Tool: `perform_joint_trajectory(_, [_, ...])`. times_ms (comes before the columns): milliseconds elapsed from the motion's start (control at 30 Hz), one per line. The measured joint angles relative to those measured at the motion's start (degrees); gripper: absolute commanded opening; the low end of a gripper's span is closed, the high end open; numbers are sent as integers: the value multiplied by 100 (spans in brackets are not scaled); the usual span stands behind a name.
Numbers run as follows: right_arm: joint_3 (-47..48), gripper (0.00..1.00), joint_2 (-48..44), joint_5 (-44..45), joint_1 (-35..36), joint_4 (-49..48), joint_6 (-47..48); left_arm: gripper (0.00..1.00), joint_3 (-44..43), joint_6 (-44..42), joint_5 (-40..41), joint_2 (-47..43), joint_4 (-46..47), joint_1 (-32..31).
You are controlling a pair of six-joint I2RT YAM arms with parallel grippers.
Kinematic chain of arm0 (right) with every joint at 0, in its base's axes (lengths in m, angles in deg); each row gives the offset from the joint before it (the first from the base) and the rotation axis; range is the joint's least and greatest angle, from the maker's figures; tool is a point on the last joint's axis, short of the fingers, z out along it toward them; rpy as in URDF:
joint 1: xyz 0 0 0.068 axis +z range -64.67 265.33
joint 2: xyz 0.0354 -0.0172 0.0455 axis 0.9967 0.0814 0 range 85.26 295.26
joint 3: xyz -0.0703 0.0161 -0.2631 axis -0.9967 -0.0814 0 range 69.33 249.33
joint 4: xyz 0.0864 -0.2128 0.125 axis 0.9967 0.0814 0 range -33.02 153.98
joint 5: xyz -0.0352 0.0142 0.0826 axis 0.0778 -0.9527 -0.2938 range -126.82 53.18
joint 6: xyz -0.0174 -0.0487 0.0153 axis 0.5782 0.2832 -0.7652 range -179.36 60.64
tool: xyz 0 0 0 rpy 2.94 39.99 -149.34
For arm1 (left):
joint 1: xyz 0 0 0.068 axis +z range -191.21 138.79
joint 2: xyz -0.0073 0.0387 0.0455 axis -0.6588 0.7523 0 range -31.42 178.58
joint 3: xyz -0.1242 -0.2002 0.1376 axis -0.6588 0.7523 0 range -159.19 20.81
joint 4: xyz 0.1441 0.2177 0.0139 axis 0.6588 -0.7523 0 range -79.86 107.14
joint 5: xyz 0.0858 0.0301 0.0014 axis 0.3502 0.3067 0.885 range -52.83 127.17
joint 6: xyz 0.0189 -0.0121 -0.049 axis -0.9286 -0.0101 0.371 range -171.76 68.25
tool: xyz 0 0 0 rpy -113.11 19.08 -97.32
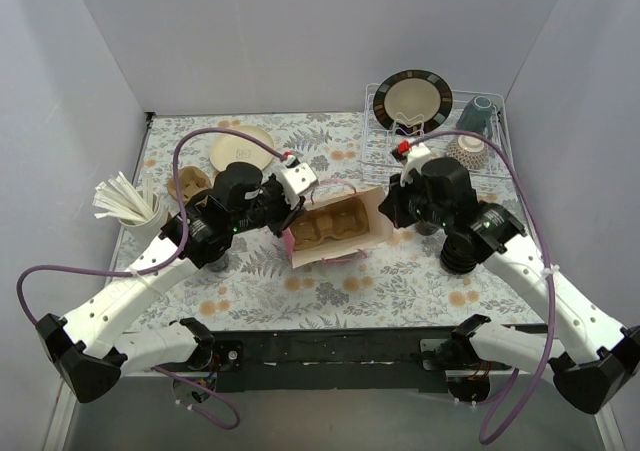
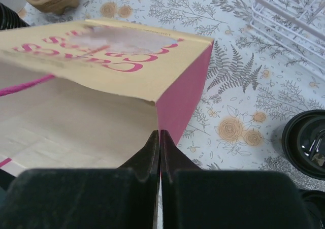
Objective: Pack the takeout coffee
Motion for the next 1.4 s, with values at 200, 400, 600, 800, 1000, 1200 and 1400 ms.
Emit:
perform_joint_trajectory(200, [1674,1,929,125,13,564,-26,0,-188,-44,293,256,76,0])
perform_joint_trajectory(400, [1860,2,1209,142,7,874,-22,0,-205,391,439,468,72,2])
perform_joint_trajectory(600, [1941,1,1370,149,4,791,428,0,-122,1161,251,337,203,7])
perform_joint_trajectory(800, [1650,1,898,20,-63,450,1051,0,210,1628,52,-61,527,-2])
perform_joint_trajectory(1000, [1482,1,780,-153,-81,310,1172,0,221,1646,48,-116,555,-2])
perform_joint_trajectory(1200, [1714,1,918,-157,-107,614,992,0,133,1672,160,-74,422,-4])
perform_joint_trajectory(1400, [3274,7,1862,-402,-181,1768,374,0,-1145,2076,549,802,-297,11])
